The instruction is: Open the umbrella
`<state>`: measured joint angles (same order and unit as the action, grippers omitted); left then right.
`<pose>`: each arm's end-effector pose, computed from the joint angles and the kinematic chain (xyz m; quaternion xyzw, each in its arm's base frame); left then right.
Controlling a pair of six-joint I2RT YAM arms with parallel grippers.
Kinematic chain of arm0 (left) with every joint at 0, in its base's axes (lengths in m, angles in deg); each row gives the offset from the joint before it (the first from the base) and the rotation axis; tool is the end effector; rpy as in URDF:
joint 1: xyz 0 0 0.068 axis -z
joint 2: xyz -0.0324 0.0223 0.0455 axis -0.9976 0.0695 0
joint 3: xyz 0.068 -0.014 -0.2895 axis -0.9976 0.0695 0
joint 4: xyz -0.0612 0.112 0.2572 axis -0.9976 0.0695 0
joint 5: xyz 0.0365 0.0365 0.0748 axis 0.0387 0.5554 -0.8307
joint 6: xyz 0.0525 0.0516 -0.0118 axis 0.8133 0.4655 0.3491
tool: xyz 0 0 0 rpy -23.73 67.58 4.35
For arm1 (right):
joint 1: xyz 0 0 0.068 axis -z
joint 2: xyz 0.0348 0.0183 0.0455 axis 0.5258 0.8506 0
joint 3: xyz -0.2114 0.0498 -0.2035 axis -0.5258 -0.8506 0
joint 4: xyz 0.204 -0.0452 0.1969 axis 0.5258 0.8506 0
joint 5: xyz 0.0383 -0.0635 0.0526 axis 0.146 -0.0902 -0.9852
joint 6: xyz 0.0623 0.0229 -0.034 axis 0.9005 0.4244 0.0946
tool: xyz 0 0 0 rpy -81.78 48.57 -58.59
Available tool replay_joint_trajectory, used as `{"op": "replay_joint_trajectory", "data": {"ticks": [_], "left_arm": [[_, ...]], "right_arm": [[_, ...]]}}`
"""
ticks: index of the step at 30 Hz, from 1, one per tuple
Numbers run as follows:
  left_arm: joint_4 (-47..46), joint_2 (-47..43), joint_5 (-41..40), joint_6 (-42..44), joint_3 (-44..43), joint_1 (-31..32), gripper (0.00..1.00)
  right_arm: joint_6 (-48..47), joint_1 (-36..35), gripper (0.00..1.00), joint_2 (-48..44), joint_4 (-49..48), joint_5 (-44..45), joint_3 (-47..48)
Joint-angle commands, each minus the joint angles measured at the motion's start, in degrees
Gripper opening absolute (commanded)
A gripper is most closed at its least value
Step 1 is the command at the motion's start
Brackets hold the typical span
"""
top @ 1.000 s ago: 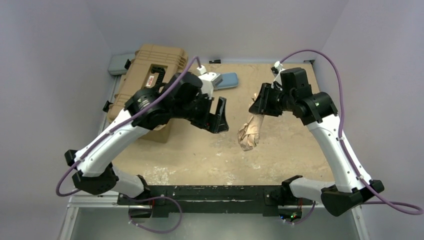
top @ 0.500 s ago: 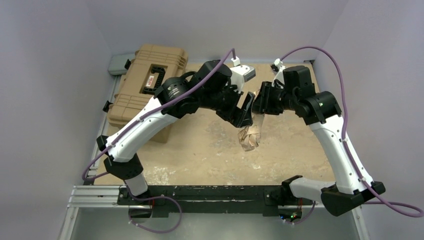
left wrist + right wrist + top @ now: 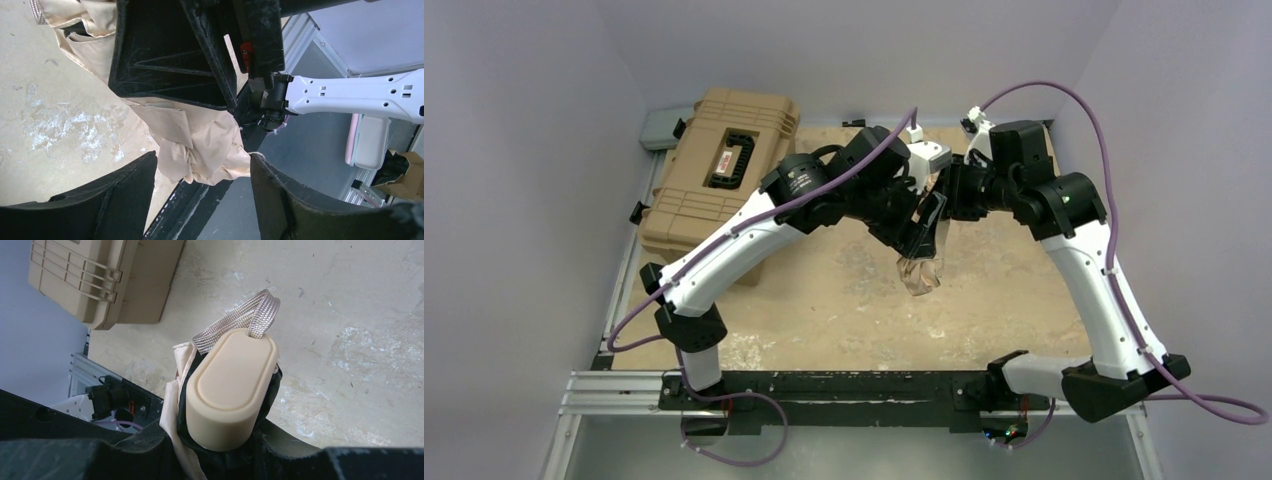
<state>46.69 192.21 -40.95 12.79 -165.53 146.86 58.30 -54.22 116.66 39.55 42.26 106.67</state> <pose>0.1882 -0.3603 0.4897 0.3192 0.8434 -0.3464 0.2585 0.2368 0.1148 0.4626 -0.0299 0.8991 0.2743 0.3398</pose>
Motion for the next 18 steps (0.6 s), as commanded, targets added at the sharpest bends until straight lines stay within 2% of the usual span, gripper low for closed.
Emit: {"op": "replay_joint_trajectory", "data": {"ticks": [1,12,18], "left_arm": [[0.2,-0.1,-0.5,1.4,-2.8,0.3,0.66],[1.1,-0.2,-6.5,0.7,-2.9,0.3,0.59],[0.2,-0.1,-10.0,0.5,-4.0,0.3,0.52]], "right_arm": [[-0.3,-0.3,0.0,-1.2,-2.0,-2.6,3.2],[-1.0,-0.3,0.0,-1.0,-1.7,-4.8,4.6],[-1.1,-0.3,0.0,-1.4,-2.0,-6.6,4.6]]}}
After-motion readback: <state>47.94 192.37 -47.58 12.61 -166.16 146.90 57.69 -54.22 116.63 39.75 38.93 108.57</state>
